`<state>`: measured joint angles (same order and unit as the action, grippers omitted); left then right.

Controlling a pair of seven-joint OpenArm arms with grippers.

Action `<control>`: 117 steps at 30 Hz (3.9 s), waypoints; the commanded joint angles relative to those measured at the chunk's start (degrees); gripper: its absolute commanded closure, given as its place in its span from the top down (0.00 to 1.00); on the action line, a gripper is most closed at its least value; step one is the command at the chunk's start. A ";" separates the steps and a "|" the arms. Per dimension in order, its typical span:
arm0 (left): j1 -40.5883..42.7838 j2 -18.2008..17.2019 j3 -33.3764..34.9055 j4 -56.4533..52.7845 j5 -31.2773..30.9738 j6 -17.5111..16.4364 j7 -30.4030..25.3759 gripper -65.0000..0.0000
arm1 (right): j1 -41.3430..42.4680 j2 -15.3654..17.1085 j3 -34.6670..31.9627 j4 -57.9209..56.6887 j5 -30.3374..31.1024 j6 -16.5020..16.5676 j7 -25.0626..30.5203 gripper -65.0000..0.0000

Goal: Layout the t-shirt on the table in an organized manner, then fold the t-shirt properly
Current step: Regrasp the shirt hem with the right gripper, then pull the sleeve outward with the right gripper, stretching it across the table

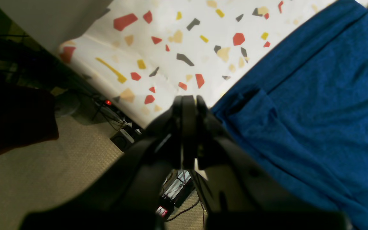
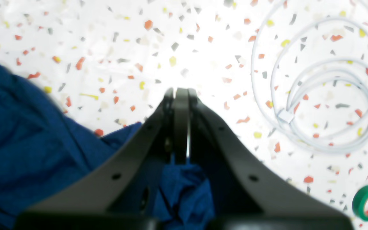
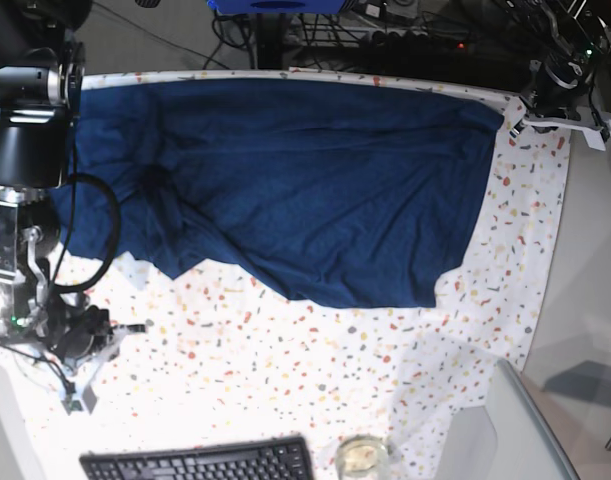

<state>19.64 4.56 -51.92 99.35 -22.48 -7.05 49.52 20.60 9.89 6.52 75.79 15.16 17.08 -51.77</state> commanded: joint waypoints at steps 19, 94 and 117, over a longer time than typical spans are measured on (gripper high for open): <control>-0.61 -0.56 -0.17 0.83 -0.33 -0.12 -0.77 0.00 | 2.39 -3.16 -10.61 -27.22 0.45 0.02 15.59 0.55; 1.06 -0.38 -0.17 1.09 -0.33 -0.12 -0.77 0.00 | 13.55 -2.20 -3.76 -40.67 0.36 0.02 23.33 0.67; 2.47 -0.65 -0.25 1.18 -0.33 -0.12 -0.77 0.00 | 6.43 0.44 -9.65 -17.90 0.53 0.02 28.25 0.00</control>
<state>21.78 4.45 -51.94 99.35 -22.52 -7.05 49.50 25.21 10.24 -3.33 57.14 14.76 16.51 -25.80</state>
